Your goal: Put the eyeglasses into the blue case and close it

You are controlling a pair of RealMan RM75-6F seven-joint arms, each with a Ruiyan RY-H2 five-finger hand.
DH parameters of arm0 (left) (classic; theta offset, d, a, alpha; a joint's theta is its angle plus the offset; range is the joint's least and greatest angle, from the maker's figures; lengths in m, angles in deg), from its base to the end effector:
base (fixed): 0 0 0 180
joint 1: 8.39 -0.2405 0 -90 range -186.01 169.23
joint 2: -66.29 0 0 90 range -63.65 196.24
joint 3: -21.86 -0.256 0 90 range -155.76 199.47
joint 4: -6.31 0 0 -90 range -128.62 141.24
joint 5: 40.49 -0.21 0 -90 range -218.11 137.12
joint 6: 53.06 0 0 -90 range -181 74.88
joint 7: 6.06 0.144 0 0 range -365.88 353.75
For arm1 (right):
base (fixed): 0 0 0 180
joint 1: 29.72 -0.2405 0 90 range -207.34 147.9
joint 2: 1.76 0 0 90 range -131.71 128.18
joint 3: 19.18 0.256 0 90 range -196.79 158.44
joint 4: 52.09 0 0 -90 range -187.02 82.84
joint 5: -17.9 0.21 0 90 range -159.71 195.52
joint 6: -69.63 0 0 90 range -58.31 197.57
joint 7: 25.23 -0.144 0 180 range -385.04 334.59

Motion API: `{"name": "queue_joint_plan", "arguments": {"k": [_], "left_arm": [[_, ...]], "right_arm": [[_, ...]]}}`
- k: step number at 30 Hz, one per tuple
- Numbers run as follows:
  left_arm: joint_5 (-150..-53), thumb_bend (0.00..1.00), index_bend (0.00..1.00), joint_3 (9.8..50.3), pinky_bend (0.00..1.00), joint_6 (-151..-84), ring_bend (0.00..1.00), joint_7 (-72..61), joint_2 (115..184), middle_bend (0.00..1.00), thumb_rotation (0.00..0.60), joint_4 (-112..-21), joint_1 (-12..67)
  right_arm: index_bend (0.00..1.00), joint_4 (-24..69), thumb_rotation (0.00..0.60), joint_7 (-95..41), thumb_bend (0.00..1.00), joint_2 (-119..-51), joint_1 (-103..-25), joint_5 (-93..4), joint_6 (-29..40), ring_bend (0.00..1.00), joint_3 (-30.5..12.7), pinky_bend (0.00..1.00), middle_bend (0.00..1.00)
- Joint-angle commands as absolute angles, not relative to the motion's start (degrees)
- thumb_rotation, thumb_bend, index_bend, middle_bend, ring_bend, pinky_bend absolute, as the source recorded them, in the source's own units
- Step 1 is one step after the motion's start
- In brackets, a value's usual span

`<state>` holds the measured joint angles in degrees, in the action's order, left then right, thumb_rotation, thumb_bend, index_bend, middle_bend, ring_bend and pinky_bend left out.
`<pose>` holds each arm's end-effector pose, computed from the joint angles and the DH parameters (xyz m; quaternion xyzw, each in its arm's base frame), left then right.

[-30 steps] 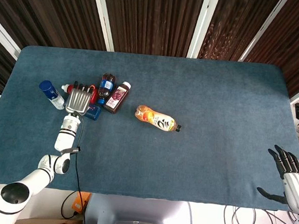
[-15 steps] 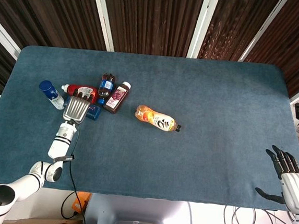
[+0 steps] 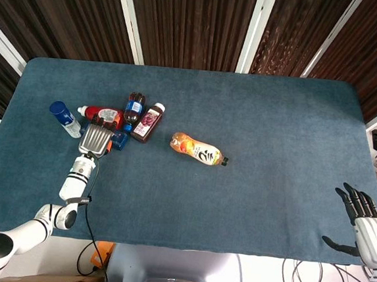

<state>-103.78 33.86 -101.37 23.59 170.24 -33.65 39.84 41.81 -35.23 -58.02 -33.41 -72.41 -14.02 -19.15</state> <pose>-0.2205 0.4376 -0.0171 -0.7450 -0.2140 -0.2043 0.5979 -0.3147 -0.1638 0.1864 0.6100 -0.4207 0.3890 0.5473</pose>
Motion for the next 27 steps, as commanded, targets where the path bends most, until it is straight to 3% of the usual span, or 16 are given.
{"name": "queue_joint_plan", "arguments": {"k": [1,8,17,21,27], "left_arm": [[-103.44,0.47,0.06,33.90,0.13,-100.60,0.18,23.52,169.96,0.30,0.453,-34.40,39.68],[-103.42,0.47,0.06,33.67,0.13,-100.53,0.19,24.53,168.62,0.32,0.446,-37.12,39.31],[-106.34,0.44,0.06,32.97,0.14,-107.40,0.20,24.55,164.63,0.30,0.442,-44.48,36.96],[-107.43,0.44,0.07,32.17,0.14,-111.28,0.20,25.43,160.93,0.28,0.445,-51.11,34.51],[-111.99,0.40,0.06,27.15,0.13,-125.57,0.11,22.49,148.75,0.15,0.444,-73.06,22.92]], "right_arm": [[0.00,41.77,0.600,-35.32,0.07,-58.01,-33.37,-72.42,-14.10,0.00,-19.13,0.00,0.00],[0.00,41.78,0.600,-35.13,0.07,-58.09,-33.43,-72.45,-13.97,0.00,-19.14,0.00,0.00],[0.00,41.97,0.600,-34.46,0.07,-58.22,-33.49,-72.45,-13.81,0.00,-19.16,0.00,0.00],[0.00,42.09,0.600,-34.12,0.07,-58.29,-33.40,-72.68,-13.96,0.00,-19.28,0.00,0.00],[0.00,42.25,0.600,-33.20,0.07,-58.53,-33.50,-72.62,-13.63,0.00,-19.34,0.00,0.00]]}}
